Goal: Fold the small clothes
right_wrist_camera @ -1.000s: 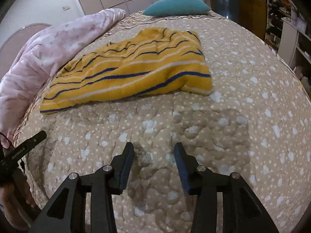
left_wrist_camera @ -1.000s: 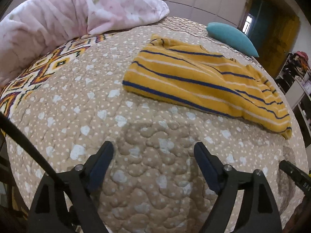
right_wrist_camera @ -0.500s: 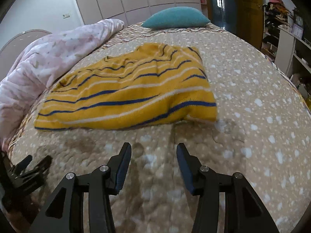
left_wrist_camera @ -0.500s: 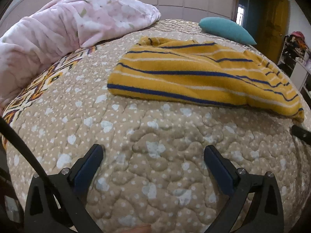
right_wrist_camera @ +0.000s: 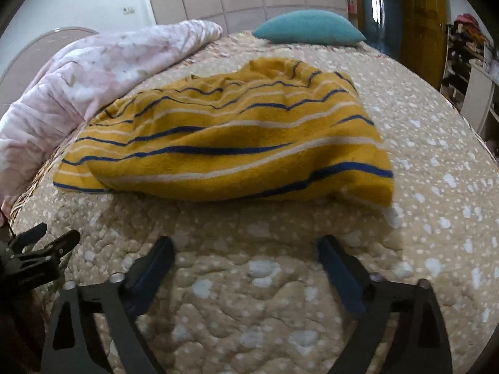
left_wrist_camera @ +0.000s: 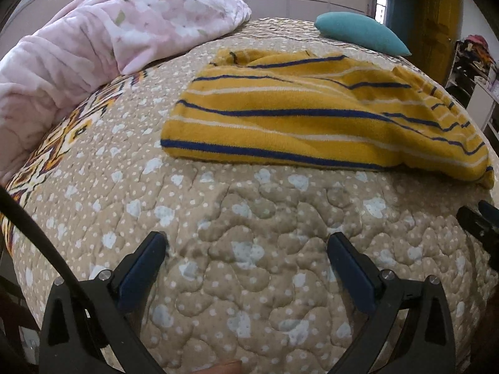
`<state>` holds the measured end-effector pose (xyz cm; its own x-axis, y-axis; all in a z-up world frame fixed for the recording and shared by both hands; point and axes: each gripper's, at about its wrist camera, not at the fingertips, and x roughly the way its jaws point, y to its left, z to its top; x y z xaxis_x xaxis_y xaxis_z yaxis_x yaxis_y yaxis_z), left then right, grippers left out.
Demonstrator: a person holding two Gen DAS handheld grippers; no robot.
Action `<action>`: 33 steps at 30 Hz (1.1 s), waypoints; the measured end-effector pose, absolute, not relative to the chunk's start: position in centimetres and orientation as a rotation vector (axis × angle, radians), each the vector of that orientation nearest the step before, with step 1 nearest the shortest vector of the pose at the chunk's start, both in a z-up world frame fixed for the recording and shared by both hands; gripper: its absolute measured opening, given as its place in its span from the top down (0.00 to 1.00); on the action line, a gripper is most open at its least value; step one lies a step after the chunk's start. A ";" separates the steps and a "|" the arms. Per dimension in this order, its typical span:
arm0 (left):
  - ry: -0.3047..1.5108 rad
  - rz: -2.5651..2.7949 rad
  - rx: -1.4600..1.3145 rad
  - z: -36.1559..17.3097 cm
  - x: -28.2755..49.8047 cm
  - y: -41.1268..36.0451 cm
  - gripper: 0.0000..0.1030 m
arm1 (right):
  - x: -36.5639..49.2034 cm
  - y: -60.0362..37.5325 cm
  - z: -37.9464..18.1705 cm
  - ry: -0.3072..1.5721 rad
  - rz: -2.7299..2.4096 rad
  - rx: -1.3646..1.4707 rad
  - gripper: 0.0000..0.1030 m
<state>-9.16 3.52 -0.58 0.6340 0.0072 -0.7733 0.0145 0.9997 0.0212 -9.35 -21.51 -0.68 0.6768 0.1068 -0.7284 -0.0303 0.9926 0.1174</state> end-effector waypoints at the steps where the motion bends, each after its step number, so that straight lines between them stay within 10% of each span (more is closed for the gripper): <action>1: 0.878 -0.011 0.029 -0.6 -9.3 3.6 0.00 | -9.5 -21.2 -0.7 0.814 0.071 0.083 0.03; 33: 0.865 0.068 -0.013 -0.7 -9.3 3.1 0.00 | -11.4 -22.4 -1.0 0.698 0.148 0.176 0.00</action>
<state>-9.29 3.15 -0.72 0.6468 0.0547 -0.7607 -0.0651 0.9977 0.0164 -11.36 -22.38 -1.03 0.7565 0.1940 -0.6245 -0.0764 0.9747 0.2102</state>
